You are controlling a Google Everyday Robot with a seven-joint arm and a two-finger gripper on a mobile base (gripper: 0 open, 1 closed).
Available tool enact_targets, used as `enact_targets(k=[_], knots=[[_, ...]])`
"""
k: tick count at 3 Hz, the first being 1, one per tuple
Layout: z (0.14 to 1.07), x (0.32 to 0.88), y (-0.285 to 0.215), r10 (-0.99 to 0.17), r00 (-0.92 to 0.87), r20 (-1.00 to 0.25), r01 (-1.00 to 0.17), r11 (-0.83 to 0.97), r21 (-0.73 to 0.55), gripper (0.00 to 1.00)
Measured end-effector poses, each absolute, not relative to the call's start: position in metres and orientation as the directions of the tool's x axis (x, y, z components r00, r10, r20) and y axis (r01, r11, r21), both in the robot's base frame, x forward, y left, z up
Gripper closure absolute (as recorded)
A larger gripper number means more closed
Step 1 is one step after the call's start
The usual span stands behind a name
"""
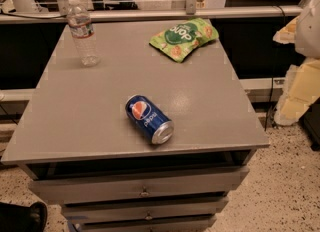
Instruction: Move water bottle near green rice chip bag
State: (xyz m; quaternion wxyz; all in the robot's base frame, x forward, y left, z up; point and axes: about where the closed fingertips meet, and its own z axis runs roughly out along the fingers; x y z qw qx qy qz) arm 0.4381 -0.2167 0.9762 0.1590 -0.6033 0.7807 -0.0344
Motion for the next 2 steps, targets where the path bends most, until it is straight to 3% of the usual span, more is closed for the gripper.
enact_targets(k=[2], knots=[[0.958,0.444,-0.189,-0.939,-0.228,-0.258,-0.932,0.288,-0.222,0.00]])
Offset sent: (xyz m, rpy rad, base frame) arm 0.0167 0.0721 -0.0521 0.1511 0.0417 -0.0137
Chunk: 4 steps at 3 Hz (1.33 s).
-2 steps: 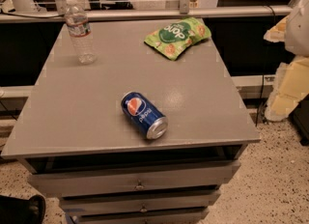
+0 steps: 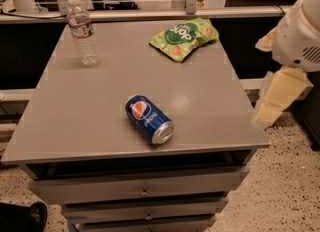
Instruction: Move water bottle near green rice chip bag
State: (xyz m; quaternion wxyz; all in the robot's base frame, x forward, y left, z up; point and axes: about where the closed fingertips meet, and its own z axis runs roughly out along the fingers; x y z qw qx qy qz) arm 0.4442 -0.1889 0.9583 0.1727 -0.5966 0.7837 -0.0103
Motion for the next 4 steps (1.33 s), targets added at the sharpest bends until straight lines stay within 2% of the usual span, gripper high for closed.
enact_targets(k=[1,4], knots=[[0.931,0.450,-0.145,-0.916,-0.266,-0.300,-0.931,0.325,-0.167,0.00],[0.886,0.467,-0.046,-0.737,-0.533,-0.415,-0.838,0.527,0.140,0.00]])
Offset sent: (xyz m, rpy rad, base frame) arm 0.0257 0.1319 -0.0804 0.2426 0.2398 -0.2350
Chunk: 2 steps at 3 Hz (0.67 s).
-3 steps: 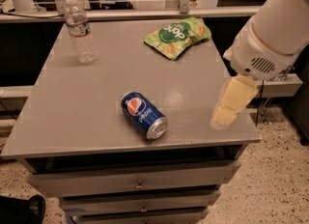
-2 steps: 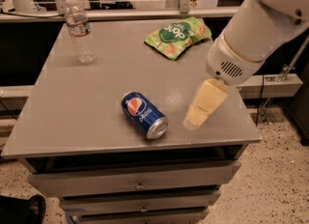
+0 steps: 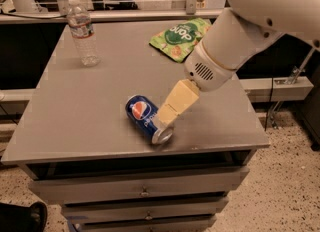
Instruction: Move water bottle near green rice chip bag
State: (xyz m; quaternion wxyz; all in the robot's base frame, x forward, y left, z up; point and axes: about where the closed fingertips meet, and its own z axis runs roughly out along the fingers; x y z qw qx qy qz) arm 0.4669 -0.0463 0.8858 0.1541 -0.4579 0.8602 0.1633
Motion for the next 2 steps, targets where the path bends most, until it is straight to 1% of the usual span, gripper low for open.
enact_targets(k=[1,2], knots=[[0.8889,0.4736,-0.0270,-0.690,-0.549,-0.472,-0.824,0.542,0.167,0.00],[0.8901,0.4753,-0.0252,-0.685,-0.547,-0.480,-0.824,0.543,0.164,0.00]])
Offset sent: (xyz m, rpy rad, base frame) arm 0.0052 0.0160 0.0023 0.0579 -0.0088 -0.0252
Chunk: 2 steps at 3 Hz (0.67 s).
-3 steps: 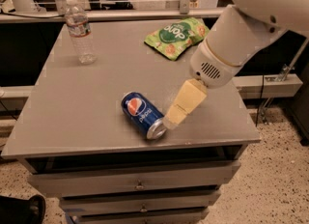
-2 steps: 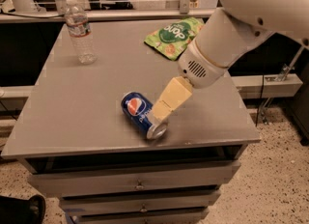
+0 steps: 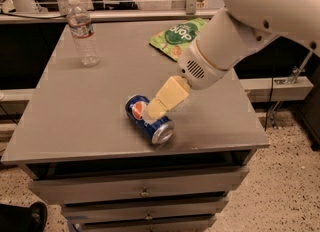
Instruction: Move water bottle near green rice chip bag
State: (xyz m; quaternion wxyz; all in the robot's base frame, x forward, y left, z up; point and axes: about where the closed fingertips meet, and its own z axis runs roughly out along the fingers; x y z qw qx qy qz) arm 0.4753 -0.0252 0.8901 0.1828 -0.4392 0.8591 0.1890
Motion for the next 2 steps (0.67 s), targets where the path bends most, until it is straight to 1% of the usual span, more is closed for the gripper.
enact_targets(k=[1,2], knots=[[0.894,0.475,-0.024,-0.671,-0.542,-0.506,-0.820,0.553,0.144,0.00],[0.908,0.504,-0.008,-0.633,-0.494,-0.595,-0.823,0.561,0.087,0.00]])
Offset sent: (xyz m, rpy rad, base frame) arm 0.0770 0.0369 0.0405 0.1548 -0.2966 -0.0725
